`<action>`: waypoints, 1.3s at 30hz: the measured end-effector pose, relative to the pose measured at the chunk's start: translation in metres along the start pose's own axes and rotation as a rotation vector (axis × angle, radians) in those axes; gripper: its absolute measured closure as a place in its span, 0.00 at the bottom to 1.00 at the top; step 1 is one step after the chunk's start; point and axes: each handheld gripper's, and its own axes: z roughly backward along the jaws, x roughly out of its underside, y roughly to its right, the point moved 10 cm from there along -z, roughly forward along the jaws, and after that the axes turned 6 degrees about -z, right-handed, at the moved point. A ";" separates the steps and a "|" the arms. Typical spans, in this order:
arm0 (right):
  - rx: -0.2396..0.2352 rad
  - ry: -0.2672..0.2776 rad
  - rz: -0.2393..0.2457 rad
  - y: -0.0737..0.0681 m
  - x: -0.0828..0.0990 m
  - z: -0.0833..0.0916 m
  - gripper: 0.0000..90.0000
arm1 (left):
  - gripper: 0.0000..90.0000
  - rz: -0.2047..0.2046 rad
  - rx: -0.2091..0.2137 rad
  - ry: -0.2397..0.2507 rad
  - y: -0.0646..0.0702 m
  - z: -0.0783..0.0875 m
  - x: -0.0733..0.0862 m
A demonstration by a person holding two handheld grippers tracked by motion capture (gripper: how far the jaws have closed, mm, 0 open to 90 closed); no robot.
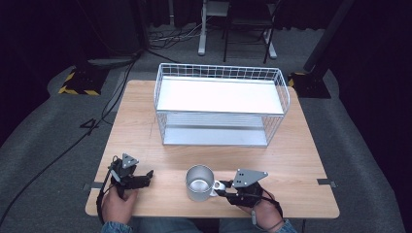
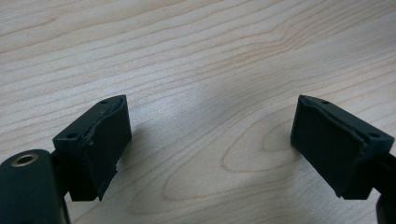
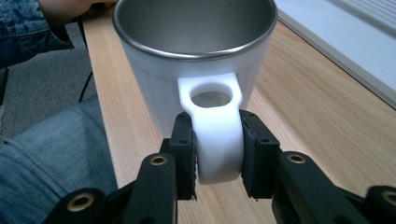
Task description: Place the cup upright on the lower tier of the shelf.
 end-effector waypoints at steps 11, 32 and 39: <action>0.016 0.019 0.033 -0.005 -0.003 -0.001 0.79 | 0.14 0.000 0.000 0.000 0.000 0.000 0.000; 0.076 0.132 0.007 0.008 -0.034 0.017 0.79 | 0.14 0.000 0.000 0.000 0.000 0.000 0.000; 0.098 0.172 -0.005 0.019 -0.052 0.021 0.79 | 0.14 -0.001 0.000 0.000 0.000 0.000 0.000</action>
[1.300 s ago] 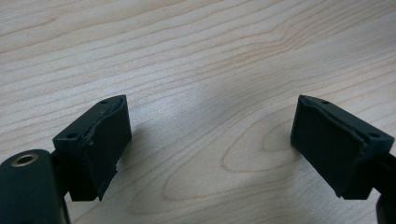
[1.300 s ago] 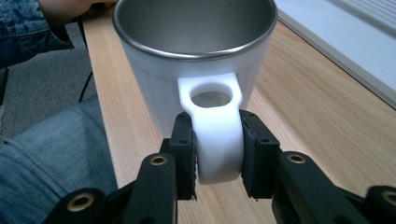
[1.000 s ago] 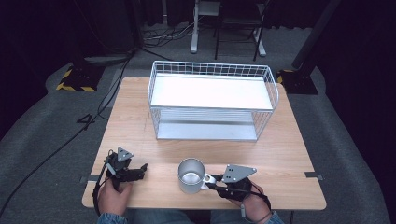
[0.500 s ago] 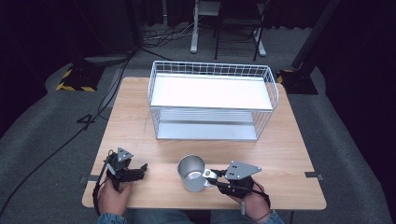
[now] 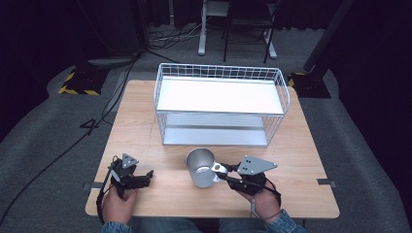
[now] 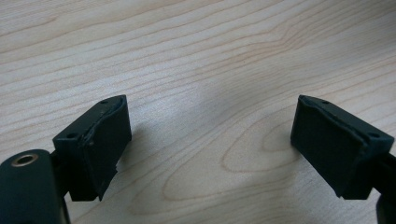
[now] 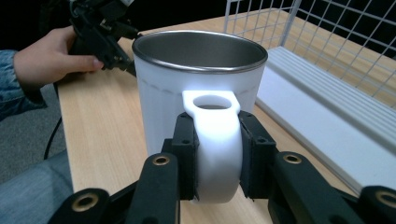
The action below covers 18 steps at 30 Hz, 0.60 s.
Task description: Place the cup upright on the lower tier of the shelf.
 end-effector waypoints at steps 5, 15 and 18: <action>0.023 0.019 0.000 0.009 -0.011 -0.002 0.79 | 0.14 0.001 0.000 0.000 0.000 0.000 0.000; 0.078 0.048 -0.018 0.033 -0.030 -0.008 0.79 | 0.14 0.000 0.000 0.000 0.000 0.000 0.000; 0.092 0.052 -0.036 0.042 -0.033 -0.011 0.79 | 0.14 0.000 0.000 0.000 0.000 0.000 0.000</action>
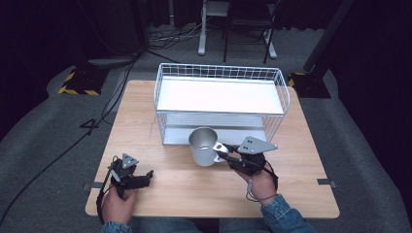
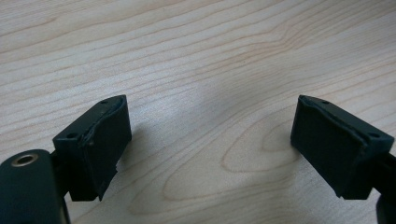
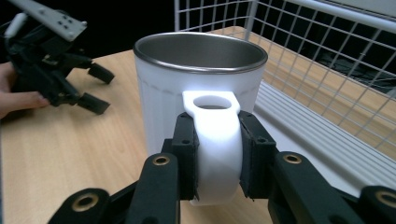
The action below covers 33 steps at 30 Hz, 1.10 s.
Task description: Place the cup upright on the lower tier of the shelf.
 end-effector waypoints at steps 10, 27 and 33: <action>0.070 0.012 -0.032 0.029 -0.009 -0.013 0.79 | 0.14 0.001 0.000 0.000 0.000 0.000 0.000; 0.196 0.026 -0.079 0.072 -0.010 -0.033 0.79 | 0.14 -0.002 0.000 -0.002 0.000 0.000 0.000; 0.237 0.029 -0.090 0.084 -0.007 -0.039 0.79 | 0.14 -0.001 0.000 -0.002 0.000 0.000 -0.001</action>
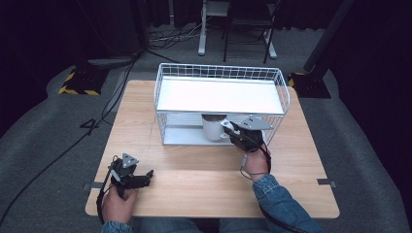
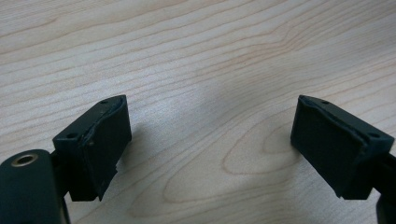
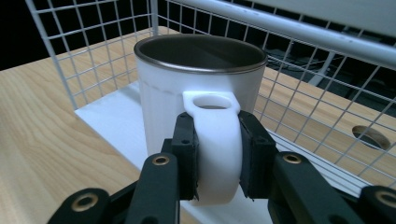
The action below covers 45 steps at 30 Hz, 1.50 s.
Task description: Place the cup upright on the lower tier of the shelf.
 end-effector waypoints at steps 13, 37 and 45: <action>0.053 0.019 -0.022 0.015 0.005 -0.016 0.79 | 0.14 0.003 -0.004 0.000 -0.001 -0.001 -0.001; 0.102 0.012 -0.016 0.025 0.023 -0.037 0.79 | 0.14 0.003 -0.004 0.002 -0.001 -0.001 -0.001; 0.102 -0.026 -0.033 0.030 0.032 -0.040 0.78 | 0.14 0.003 -0.003 0.001 -0.001 -0.001 -0.001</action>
